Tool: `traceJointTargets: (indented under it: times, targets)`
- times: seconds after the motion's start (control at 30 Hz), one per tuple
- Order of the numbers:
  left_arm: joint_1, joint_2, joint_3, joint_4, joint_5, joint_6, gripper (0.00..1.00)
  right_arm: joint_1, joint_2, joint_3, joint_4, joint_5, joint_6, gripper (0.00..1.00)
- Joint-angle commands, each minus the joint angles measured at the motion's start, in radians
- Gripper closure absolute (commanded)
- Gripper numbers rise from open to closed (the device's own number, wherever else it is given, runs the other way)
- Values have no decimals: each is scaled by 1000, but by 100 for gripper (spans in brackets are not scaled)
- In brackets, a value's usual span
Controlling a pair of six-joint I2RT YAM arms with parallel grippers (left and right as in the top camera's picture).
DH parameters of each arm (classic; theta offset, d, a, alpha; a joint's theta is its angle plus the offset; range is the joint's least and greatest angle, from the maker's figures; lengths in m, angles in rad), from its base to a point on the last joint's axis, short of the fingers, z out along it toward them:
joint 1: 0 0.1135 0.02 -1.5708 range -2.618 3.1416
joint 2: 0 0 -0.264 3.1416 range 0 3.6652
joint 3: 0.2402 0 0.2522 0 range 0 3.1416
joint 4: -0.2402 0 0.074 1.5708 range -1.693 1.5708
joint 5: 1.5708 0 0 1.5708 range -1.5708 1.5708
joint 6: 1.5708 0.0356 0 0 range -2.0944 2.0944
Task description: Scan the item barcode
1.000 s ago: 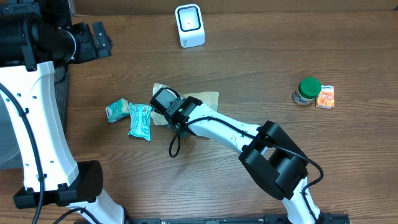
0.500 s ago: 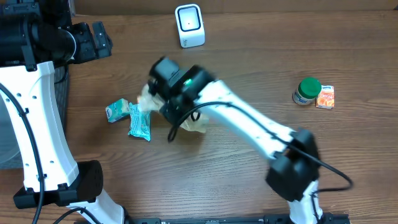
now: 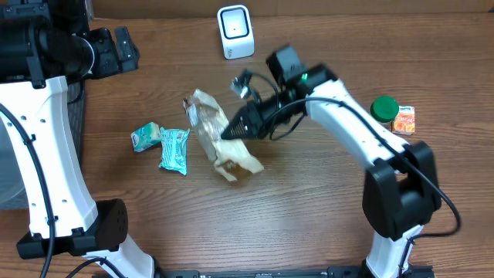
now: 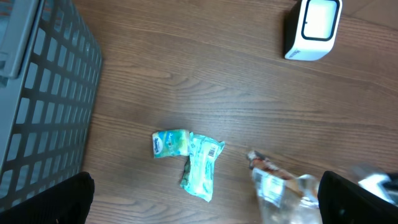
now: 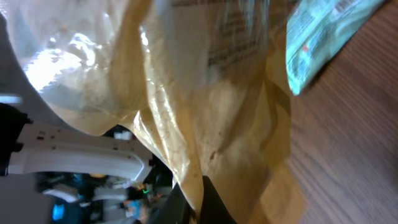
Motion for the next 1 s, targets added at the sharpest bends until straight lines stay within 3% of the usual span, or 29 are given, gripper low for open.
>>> traceJointTargets:
  times: [0.0,0.2,0.5,0.6,0.67,0.97]
  targets:
    - [-6,3,10,-2,-6,17,0,-23,27,-122,114,-98,102,96]
    - [-6,3,10,-2,-6,17,0,-78,28,-173,171,301,169,96]
    - [-6,3,10,-2,-6,17,1,-136,28,-174,165,499,195,95]
    - [-6,3,10,-2,-6,17,0,-137,28,-174,147,631,195,59]
    - [-6,3,10,-2,-6,17,0,-140,28,-172,134,710,193,47]
    - [-6,3,10,-2,-6,17,0,-213,28,-106,27,660,107,30]
